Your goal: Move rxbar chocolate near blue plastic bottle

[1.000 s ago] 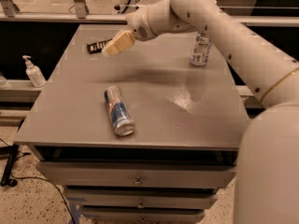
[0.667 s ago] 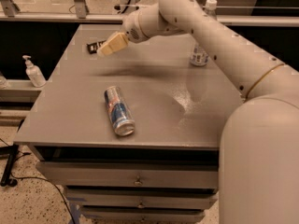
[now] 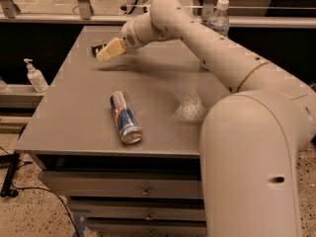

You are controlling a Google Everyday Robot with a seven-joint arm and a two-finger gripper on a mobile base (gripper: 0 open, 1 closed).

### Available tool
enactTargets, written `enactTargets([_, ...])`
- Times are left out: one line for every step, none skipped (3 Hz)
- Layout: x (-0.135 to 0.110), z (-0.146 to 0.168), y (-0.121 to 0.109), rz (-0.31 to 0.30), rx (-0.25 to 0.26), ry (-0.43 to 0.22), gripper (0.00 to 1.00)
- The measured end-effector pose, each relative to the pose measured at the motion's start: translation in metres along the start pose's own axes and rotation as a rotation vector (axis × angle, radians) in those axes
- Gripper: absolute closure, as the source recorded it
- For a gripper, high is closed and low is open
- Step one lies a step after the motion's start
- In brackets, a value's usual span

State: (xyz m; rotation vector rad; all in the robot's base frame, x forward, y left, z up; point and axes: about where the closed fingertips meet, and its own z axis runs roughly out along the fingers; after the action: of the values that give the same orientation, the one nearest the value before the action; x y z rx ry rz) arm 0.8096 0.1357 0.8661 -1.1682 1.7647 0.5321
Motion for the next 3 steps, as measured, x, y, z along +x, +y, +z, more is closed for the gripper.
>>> enactTargets([0.006, 0.021, -0.010, 0.048, 0.012, 0.010, 0.00])
enactTargets([0.016, 0.029, -0.019, 0.100, 0.023, 0.000, 0.18])
enactTargets([0.022, 0.030, -0.022, 0.131, 0.029, -0.009, 0.41])
